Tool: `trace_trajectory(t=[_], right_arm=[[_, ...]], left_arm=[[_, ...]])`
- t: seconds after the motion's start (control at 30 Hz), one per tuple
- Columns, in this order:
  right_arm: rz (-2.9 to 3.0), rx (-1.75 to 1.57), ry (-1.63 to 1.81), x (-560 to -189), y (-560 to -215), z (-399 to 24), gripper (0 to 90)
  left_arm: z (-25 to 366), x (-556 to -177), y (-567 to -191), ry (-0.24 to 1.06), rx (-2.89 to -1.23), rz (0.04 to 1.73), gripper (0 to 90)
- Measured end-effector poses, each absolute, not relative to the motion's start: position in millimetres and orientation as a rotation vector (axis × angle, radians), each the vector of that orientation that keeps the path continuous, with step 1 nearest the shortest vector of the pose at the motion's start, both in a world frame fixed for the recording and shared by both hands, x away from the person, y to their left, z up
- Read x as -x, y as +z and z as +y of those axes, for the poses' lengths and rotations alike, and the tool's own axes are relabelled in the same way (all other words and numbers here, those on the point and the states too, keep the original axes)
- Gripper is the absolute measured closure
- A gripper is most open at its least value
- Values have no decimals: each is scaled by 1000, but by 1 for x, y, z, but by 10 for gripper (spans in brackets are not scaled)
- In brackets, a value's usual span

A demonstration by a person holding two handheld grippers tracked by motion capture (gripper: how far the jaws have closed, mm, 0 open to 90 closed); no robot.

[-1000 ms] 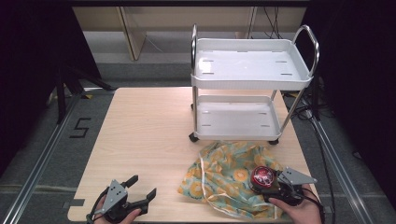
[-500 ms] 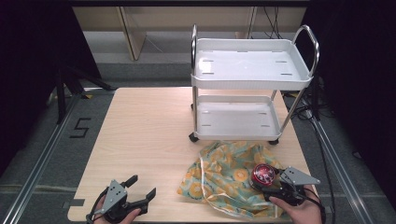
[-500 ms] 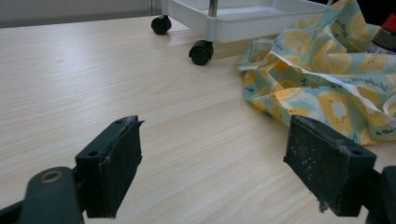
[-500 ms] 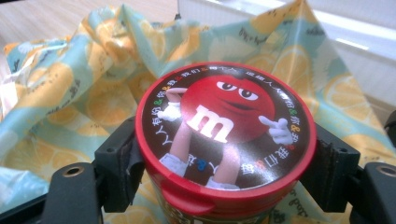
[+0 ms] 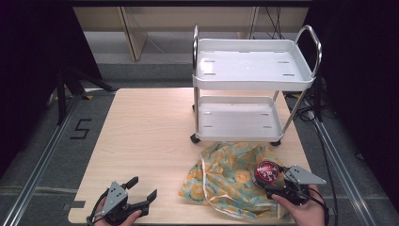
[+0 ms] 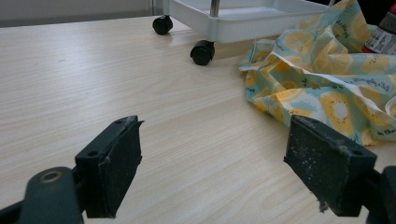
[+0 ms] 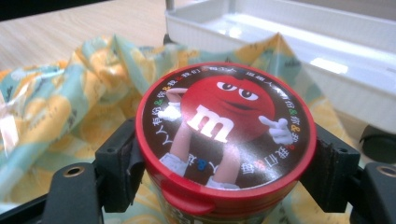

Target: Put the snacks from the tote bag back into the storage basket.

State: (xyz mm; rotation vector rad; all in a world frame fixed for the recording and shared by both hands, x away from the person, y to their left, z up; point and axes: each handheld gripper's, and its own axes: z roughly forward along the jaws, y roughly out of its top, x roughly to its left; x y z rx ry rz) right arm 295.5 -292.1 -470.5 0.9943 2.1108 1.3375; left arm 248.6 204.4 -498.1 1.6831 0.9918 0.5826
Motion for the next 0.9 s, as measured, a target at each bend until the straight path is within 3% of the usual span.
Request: trace_trajectory(t=[0.9], right_arm=[[2032,-987,1346,-307,-449,-286,264]], left_arm=[[205,-248,-498,591,-1685,984,176]])
